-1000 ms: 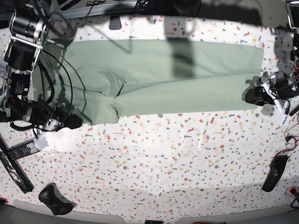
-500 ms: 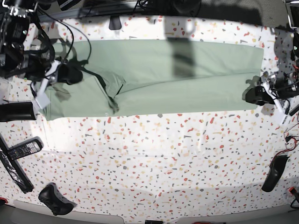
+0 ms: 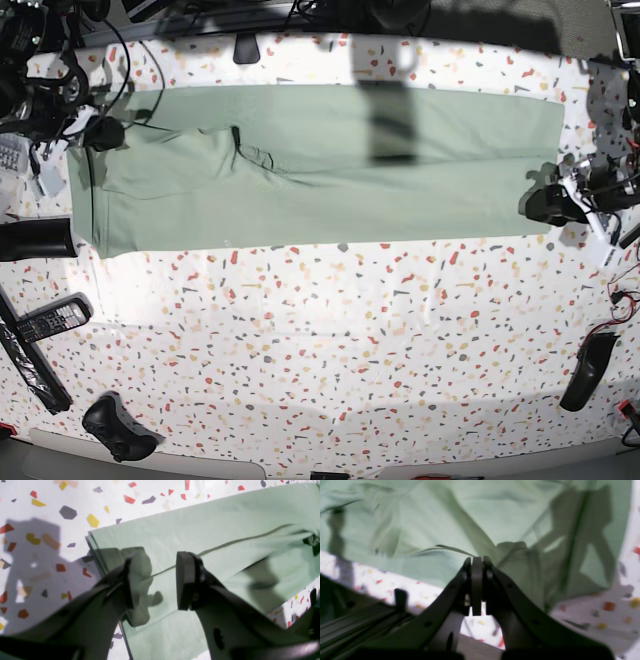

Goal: Fold the T-shirt properly
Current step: 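Grasp the strip's end with the right gripper and tuck it inward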

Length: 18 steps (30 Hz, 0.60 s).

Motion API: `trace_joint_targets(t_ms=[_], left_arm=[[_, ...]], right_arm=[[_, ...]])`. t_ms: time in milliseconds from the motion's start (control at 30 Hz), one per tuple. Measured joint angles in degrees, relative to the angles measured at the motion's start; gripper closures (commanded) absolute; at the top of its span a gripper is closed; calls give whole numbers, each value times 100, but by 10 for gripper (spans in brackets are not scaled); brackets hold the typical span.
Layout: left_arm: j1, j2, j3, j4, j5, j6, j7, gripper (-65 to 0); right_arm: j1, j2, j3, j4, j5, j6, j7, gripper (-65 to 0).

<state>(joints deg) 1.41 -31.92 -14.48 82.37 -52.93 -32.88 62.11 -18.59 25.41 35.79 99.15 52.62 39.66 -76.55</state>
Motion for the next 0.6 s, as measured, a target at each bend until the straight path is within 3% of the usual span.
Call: trace_joint_targets(t_ms=[167,333,500,600], left_arm=[[0,0,0,0,0,2,0,-211],[0,0,0,0,2,0,0,-211],[107,0,0,0,339,-13,-177,-211],[210,52,-2,0,343,0,-173,-211]], right_arm=[[0,-2,0,0,-675,0,361,0],[2,-42,0,0,-822,0,546,0],[2,-391,2,-238,-1561,0,1449,0],[2,-496,0,-634,-1679,-2,1884,0]])
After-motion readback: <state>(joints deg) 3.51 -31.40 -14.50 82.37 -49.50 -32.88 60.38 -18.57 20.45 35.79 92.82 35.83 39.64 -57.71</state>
